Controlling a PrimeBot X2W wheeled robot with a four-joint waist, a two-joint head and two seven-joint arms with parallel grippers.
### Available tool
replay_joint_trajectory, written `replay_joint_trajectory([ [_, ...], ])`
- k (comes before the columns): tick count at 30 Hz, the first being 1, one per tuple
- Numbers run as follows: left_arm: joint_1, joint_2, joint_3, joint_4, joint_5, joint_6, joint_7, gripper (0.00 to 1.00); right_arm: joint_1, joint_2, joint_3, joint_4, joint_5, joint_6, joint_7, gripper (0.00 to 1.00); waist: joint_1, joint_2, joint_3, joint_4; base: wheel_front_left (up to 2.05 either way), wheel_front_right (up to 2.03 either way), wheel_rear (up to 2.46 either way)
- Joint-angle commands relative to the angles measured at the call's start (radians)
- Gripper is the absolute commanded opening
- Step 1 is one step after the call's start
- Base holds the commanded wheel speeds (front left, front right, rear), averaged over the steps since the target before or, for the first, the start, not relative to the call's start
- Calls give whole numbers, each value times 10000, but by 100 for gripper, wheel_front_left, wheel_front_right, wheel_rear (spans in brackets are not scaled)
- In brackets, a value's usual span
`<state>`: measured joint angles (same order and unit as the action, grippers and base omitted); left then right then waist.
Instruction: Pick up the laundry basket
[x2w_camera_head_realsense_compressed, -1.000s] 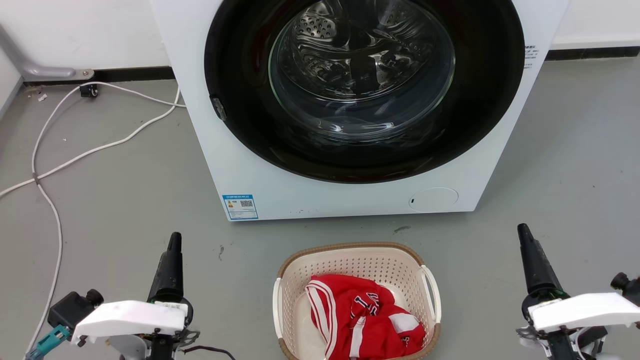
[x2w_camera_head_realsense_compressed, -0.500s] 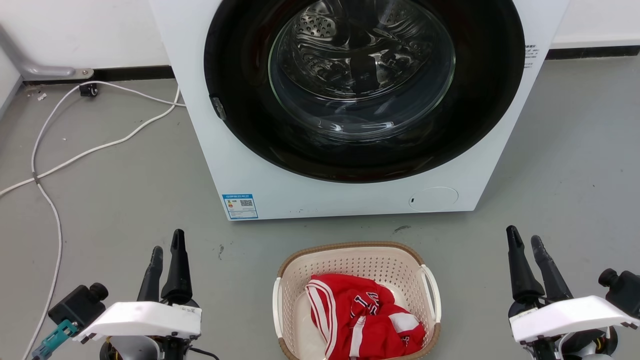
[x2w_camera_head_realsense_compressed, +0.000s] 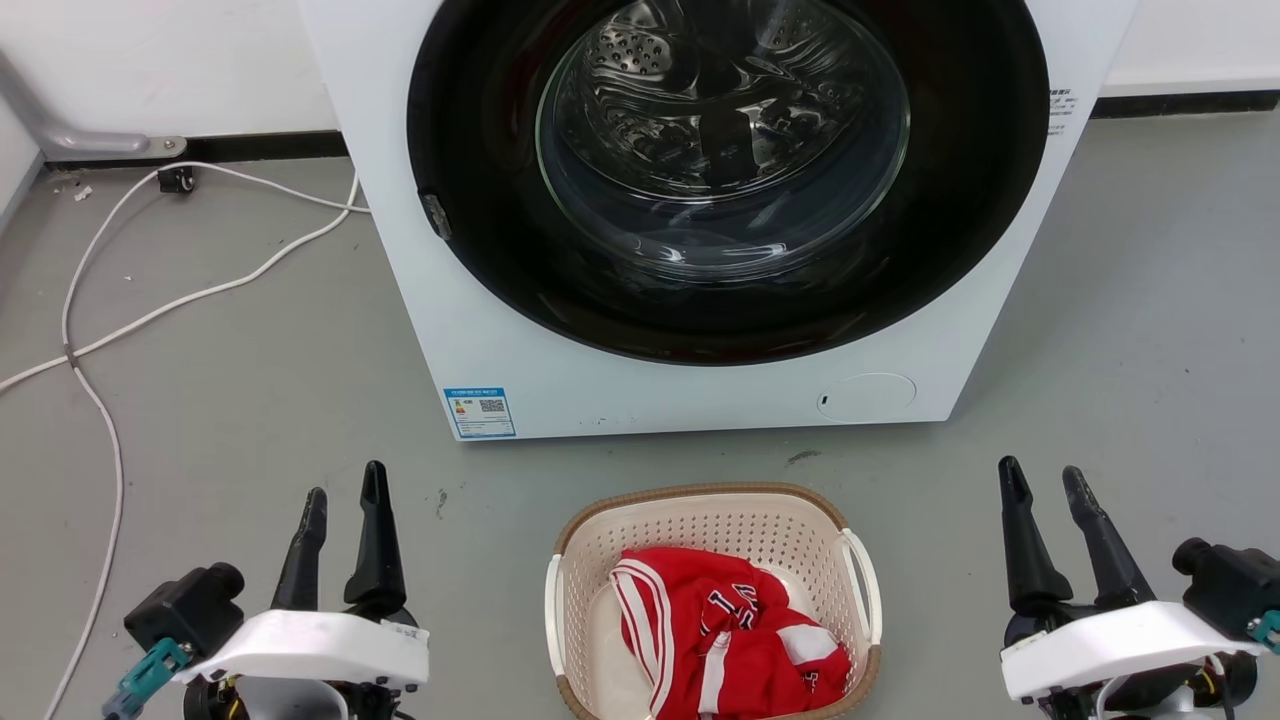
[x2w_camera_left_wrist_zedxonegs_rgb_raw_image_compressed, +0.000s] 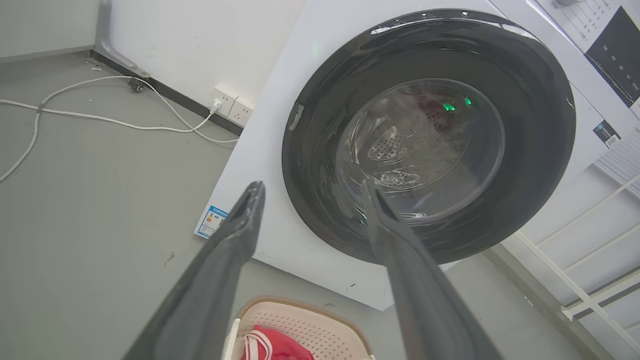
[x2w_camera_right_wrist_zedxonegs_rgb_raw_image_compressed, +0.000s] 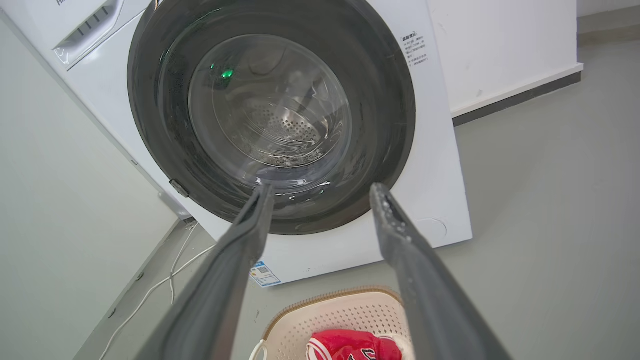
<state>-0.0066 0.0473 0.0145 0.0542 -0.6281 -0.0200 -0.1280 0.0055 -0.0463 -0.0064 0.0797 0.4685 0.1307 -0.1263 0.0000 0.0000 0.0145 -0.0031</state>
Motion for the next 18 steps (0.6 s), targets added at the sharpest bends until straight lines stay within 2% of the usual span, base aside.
replay_joint_trajectory([
  [1,6,36,-37,-156,337,44,-105,100,21,-40,34,-166,-346,1,-112,100,0,0,3,-3,0,0,0],
  [18,167,39,-401,-93,2428,300,-540,100,238,-47,185,-219,-2578,1,-545,100,0,0,1,-18,0,0,0],
])
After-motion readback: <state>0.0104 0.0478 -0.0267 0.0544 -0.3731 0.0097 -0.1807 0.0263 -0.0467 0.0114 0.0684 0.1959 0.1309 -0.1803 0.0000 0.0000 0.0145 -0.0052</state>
